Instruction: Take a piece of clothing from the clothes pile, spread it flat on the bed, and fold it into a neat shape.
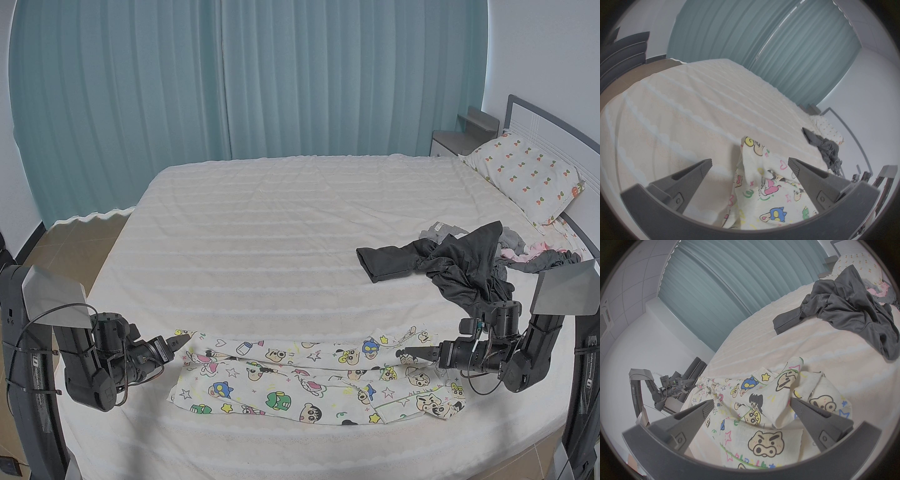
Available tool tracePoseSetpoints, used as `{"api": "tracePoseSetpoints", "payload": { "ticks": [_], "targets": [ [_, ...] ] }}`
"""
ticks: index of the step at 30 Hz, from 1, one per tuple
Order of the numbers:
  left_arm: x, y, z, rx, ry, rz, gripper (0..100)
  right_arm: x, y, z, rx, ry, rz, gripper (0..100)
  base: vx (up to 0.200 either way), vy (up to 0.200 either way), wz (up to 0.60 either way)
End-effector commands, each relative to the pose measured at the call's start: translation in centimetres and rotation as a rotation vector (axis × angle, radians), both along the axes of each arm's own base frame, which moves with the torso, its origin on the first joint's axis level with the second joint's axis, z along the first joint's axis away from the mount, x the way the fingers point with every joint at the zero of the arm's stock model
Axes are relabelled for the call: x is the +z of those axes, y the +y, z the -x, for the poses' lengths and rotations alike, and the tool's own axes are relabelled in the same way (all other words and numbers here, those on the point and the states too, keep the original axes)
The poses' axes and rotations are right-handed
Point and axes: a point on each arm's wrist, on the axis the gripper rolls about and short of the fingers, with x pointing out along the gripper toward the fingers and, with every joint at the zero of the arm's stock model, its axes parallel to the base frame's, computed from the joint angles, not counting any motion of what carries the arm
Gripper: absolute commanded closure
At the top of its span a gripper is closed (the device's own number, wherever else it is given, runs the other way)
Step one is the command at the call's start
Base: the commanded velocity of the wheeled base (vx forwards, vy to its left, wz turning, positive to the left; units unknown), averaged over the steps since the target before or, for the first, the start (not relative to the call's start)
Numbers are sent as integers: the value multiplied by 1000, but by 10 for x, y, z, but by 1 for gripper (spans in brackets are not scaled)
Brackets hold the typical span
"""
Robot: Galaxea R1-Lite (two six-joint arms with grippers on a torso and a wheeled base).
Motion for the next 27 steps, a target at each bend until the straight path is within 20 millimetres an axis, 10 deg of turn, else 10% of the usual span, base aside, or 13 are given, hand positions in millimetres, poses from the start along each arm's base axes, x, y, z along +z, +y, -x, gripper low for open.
{"api": "tracePoseSetpoints", "payload": {
  "ticks": [1, 11, 12, 27],
  "targets": [
    [-6, 1, 11, 18, 16, 36, 0, -10, 10, -11, 3, 15, 20, 0, 0, 0, 0],
    [-18, 0, 15, 13, 43, 45, 0, -8, 32, -21, 24, 34, 52, 0, 0, 0, 0],
    [-18, 0, 15, 13, 44, 45, 0, -8, 31, -21, 20, 61, 58, 100, 0, 0, 0],
    [-19, 0, 20, 13, 61, 46, 0, 9, 8, 6, -15, 101, 103, 100, 0, 0, 0]
  ]
}}
